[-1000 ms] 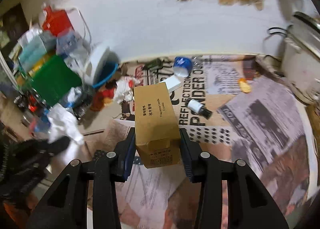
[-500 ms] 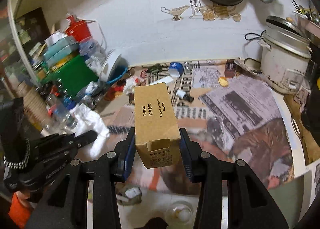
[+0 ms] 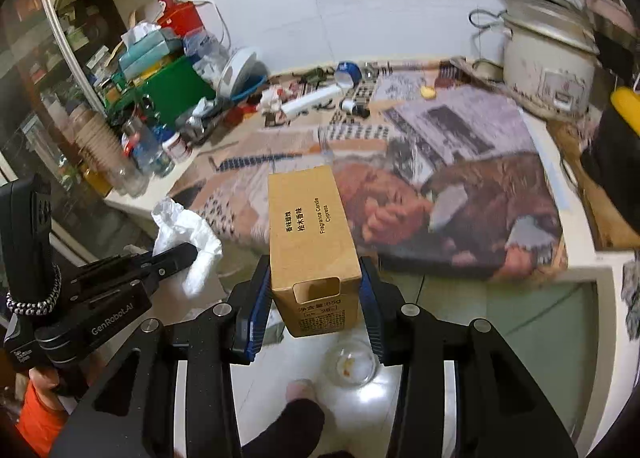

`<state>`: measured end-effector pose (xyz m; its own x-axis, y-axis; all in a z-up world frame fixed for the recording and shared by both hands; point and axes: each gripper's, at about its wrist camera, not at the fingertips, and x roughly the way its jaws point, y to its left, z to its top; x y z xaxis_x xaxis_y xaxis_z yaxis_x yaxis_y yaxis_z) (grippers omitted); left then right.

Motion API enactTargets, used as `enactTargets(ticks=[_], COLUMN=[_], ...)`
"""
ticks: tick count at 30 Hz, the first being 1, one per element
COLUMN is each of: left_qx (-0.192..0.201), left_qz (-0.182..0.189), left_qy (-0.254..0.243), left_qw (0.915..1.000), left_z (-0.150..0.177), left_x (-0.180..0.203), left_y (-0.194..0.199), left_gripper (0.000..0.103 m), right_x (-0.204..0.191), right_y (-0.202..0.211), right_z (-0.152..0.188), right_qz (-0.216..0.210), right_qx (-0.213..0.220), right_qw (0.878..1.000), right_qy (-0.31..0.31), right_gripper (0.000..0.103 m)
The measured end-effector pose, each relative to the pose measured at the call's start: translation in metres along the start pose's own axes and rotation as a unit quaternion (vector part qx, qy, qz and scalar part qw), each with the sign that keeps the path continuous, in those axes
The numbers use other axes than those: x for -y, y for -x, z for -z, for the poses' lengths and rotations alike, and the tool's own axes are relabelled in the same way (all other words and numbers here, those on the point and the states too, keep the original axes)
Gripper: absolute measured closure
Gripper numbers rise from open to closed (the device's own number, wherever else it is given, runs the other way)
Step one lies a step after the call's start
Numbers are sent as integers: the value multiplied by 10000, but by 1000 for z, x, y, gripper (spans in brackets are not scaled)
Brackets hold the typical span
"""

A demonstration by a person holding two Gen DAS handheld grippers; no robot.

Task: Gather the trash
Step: 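Carry box and tissue over the bin and open both tools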

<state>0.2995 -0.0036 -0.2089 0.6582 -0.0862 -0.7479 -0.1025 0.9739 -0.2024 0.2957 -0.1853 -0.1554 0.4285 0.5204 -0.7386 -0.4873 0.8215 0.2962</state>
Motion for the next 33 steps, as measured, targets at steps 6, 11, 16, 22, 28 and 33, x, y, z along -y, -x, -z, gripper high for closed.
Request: enactTargets(ticks=[6,11,16,22,28,33], left_qx=[-431,-860,-1163,-1439,-1723,-2119], left_qz=[-54,-1,-11,122,324,450], left_qy=[114,141,70,42,87,291], left_qw=[9990,9962,9932,9895,9845,9758], left_z=[35,68,106,159,223,284], left_x=[-4,-19,-36,-65,-96,-120], left_y=[-24,-75,-136,-220,-318,-404], left_gripper=[93,93,93,93,93,93], right_x=[11,23,35,54,77,101], right_y=[-16,-54,-104,-181,-265,-347], right_z=[32,61,95,148,215,280], right_qz=[-92,-10,53,168,309,394], right_qx=[-284,-558,-775,-973,-1182,-1500], right_qw=[9994,9978,9954,9917,9879,9819], right_qy=[-170,-365,-559,-818,-953,-1084], right_gripper=[65,65,65,65,65,65])
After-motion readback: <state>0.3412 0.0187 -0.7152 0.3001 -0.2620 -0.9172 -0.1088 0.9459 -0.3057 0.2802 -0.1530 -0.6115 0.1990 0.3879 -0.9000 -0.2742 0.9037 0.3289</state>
